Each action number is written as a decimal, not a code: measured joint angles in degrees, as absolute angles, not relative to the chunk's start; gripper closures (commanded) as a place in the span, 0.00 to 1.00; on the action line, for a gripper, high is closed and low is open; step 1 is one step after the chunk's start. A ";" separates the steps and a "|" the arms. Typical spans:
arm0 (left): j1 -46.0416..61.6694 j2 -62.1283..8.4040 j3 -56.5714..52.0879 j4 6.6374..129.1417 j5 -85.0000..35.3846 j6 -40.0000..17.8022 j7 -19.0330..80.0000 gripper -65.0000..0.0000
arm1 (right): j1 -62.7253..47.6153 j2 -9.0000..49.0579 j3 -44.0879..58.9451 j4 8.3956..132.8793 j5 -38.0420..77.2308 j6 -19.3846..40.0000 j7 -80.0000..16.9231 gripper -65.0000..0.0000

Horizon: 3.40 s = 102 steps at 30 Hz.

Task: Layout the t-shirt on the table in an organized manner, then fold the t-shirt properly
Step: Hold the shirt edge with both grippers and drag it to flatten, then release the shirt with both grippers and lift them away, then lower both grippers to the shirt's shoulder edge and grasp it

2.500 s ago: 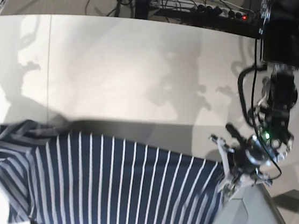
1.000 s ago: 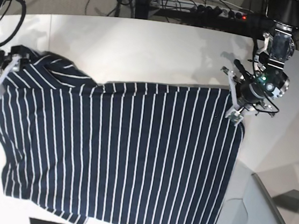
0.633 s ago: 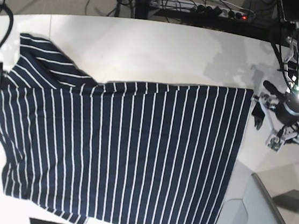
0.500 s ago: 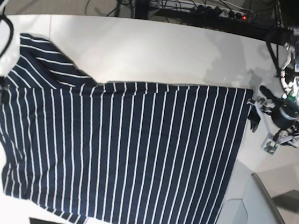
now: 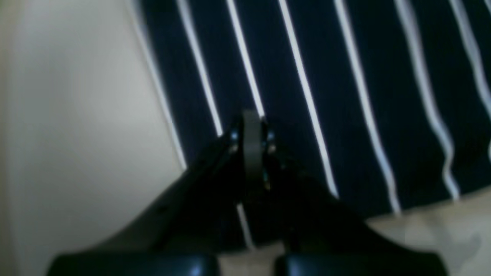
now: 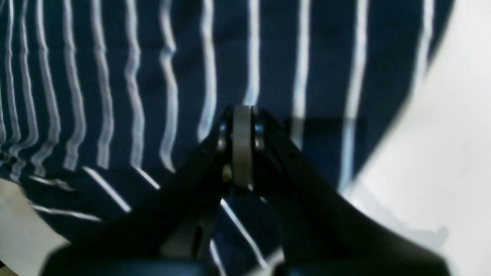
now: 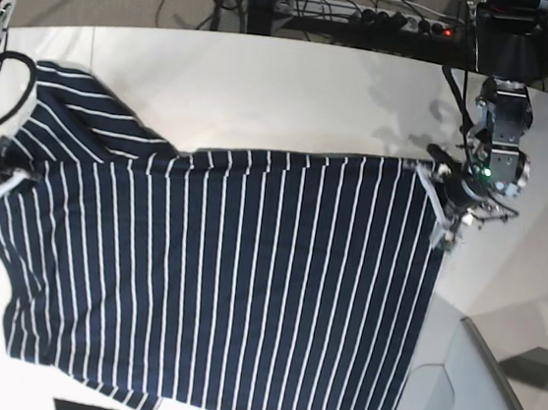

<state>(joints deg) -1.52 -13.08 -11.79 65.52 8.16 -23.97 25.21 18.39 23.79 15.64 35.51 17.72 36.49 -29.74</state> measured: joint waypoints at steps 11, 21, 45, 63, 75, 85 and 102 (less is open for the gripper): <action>2.42 -13.41 -11.90 65.06 7.05 -22.94 19.05 1.00 | 11.75 24.53 15.92 36.47 21.30 35.62 -26.00 1.00; 7.05 -13.54 -11.99 69.12 7.03 -22.92 18.72 1.00 | 7.05 24.53 16.12 40.64 22.39 34.96 -24.60 1.00; 6.85 -11.60 -11.90 71.16 16.45 -22.70 19.84 1.00 | -3.84 21.26 24.64 54.78 20.60 27.42 -28.10 1.00; 2.74 -11.40 -12.56 81.89 17.63 -24.03 26.11 1.00 | -8.05 14.87 27.14 82.00 19.07 25.71 -33.45 0.65; 12.14 -12.82 -25.28 89.86 1.67 -23.92 28.08 1.00 | -22.31 3.11 42.00 92.66 18.09 31.48 -44.03 0.20; 15.79 -14.94 -32.64 85.12 -13.21 -24.03 28.97 1.00 | -8.78 14.04 45.82 68.86 18.00 32.53 -36.91 0.19; 15.86 -15.86 -32.91 83.37 -13.39 -24.05 28.32 1.00 | -1.56 17.12 45.93 55.92 18.06 32.64 -37.06 0.20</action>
<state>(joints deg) 15.86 -15.86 -32.91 83.37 -13.39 -24.05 28.32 -1.56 17.12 45.93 55.92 18.06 32.64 -37.06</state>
